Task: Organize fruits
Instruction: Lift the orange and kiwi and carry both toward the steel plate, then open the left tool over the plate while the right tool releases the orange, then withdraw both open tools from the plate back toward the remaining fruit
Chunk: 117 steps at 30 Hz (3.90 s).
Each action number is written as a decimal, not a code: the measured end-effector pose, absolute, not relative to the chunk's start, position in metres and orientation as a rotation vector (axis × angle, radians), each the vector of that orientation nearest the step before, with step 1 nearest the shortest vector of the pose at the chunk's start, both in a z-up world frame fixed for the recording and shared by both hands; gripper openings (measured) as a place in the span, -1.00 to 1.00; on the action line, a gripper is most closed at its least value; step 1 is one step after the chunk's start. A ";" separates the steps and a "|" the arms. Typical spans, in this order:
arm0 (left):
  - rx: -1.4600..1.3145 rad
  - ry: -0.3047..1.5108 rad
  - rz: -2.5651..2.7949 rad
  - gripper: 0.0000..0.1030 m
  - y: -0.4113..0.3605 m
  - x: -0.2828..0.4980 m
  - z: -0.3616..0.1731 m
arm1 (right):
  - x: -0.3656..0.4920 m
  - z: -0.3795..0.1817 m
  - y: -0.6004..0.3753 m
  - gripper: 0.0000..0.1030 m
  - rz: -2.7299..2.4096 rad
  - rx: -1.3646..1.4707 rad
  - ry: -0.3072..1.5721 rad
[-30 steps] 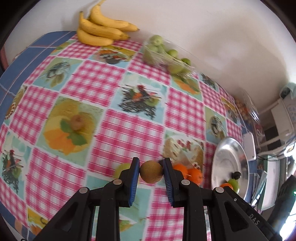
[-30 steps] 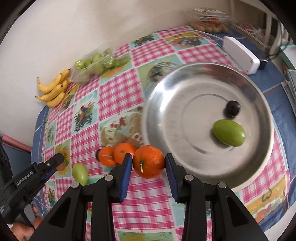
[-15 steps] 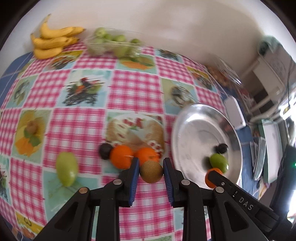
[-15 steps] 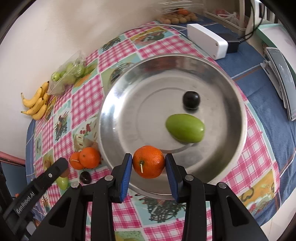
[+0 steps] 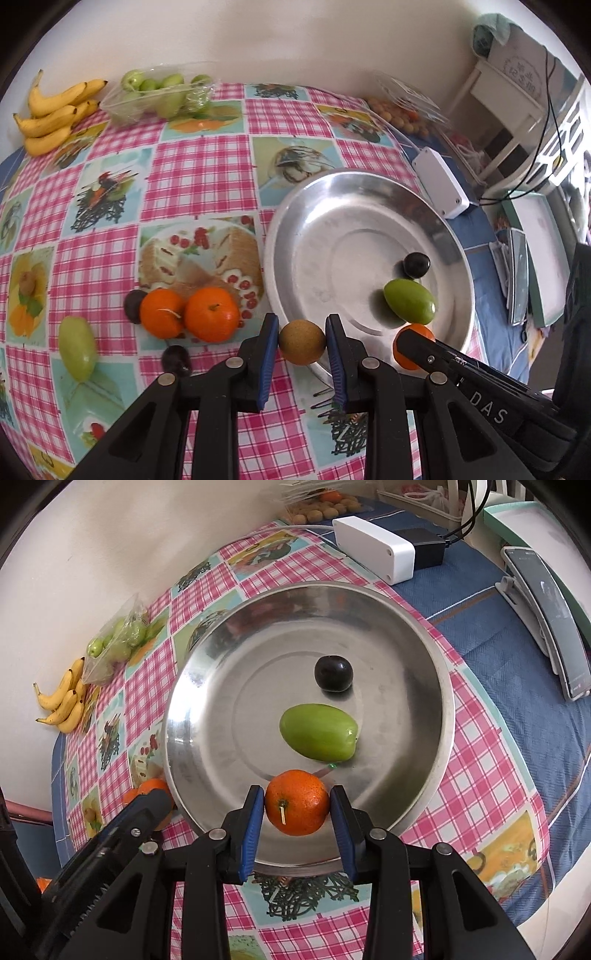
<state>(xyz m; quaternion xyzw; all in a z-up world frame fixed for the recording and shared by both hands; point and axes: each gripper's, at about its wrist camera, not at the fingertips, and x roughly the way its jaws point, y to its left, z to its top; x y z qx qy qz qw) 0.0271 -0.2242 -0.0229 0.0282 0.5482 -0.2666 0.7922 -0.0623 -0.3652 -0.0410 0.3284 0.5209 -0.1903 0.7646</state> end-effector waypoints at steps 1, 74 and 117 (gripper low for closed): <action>0.060 1.181 -0.575 -0.46 -0.225 0.027 -0.024 | -0.061 -0.041 -0.365 -0.25 -0.412 0.713 1.134; -0.037 1.264 -0.322 0.16 -0.138 0.072 -0.029 | -0.050 -0.032 -0.356 0.01 -0.423 0.634 1.138; 0.061 1.252 -0.233 1.00 -0.135 0.073 -0.038 | -0.046 -0.039 -0.350 0.92 -0.437 0.544 1.163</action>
